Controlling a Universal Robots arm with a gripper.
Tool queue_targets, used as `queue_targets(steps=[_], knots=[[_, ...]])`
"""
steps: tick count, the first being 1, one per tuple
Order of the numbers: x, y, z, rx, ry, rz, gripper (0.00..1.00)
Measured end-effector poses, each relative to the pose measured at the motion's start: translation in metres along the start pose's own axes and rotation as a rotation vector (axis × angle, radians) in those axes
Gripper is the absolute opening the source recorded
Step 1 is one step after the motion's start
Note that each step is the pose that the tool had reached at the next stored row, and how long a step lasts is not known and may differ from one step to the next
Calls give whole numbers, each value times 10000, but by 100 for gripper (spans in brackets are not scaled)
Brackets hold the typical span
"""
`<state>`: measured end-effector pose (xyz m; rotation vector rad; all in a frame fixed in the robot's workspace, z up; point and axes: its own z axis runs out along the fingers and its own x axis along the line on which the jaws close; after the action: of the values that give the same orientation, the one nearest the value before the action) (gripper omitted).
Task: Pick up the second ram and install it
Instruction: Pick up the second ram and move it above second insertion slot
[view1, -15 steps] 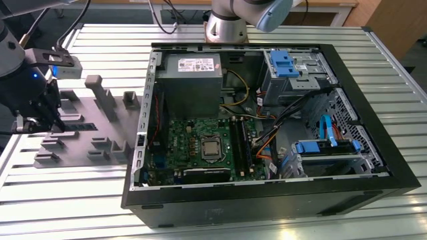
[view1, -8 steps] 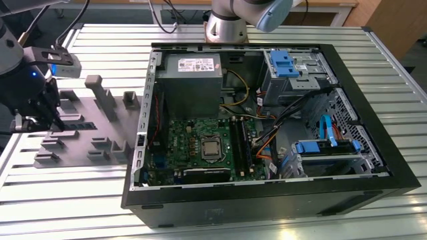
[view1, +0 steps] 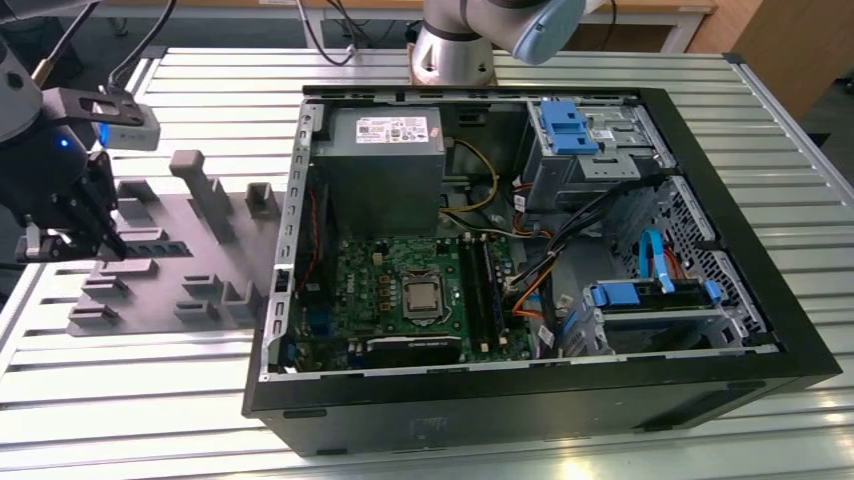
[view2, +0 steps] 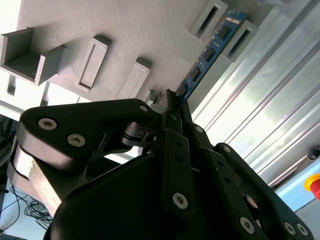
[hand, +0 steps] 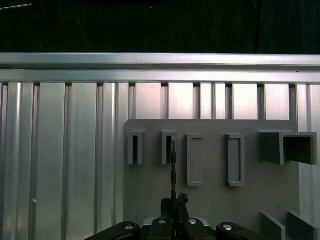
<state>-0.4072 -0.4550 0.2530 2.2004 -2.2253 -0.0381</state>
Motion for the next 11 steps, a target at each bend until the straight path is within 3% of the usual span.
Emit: queue_targets(steps=[11], knots=[[-1, 2, -63, 0, 0, 0, 14]])
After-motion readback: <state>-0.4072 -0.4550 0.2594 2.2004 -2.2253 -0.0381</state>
